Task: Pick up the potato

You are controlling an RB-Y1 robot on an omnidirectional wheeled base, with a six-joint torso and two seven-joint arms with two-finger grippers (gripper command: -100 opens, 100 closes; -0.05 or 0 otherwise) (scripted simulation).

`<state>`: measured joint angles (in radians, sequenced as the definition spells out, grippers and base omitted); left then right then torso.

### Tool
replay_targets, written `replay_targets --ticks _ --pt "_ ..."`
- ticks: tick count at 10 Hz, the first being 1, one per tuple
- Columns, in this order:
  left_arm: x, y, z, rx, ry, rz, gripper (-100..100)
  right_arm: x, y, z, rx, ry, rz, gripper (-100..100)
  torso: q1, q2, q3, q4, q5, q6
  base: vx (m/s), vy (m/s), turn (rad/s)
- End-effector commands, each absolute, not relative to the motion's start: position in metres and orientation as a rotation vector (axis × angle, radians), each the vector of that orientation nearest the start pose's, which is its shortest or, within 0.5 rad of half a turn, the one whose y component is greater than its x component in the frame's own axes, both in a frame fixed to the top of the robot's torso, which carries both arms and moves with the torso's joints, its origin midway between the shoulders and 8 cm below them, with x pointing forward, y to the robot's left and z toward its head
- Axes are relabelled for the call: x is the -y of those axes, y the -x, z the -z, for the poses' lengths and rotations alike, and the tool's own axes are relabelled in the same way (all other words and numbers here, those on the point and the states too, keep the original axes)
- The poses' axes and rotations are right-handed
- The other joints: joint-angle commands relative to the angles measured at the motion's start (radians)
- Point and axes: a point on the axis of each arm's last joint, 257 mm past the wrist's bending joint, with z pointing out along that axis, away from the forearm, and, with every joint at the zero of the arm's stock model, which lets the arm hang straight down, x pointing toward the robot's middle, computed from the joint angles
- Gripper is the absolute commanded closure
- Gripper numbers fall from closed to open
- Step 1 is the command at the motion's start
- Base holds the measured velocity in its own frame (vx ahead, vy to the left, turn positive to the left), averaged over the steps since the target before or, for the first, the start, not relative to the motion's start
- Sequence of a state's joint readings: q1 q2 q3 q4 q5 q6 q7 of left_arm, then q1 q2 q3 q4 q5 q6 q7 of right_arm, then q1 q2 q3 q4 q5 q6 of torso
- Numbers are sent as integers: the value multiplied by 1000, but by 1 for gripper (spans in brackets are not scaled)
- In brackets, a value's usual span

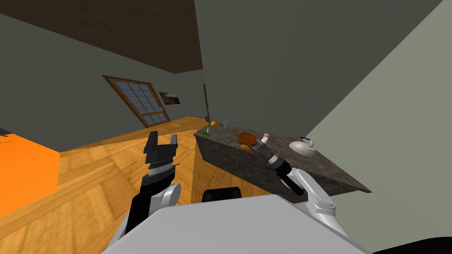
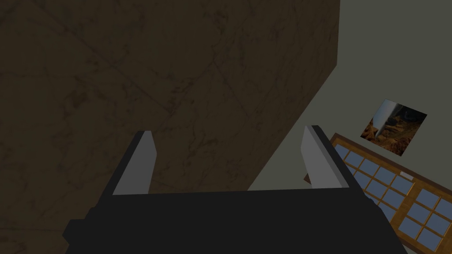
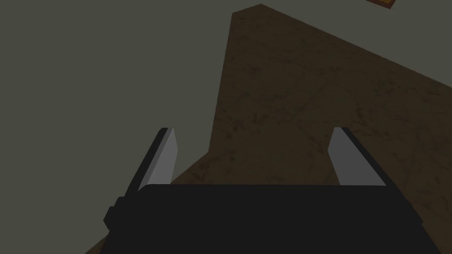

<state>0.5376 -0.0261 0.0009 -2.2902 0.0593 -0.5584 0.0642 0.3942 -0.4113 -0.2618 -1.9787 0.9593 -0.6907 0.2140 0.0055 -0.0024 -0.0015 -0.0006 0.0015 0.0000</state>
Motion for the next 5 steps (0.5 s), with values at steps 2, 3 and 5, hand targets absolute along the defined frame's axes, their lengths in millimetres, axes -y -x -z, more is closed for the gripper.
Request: replay_targets --ticks 2,3,5 --pt "-292 -327 -28 -507 705 1388 0 286 -397 136 -1374 569 -175 -100 -3 2 1 0 -1 0 3 51 -9" --pt "-292 -327 -28 -507 705 1388 0 286 -397 141 -1385 591 -155 -100 -2 2 1 0 -1 0 24 67 -19" --pt "-292 -327 -28 -507 705 1388 0 299 -399 155 -1419 656 -89 -100 0 0 0 0 0 0 34 100 -20"
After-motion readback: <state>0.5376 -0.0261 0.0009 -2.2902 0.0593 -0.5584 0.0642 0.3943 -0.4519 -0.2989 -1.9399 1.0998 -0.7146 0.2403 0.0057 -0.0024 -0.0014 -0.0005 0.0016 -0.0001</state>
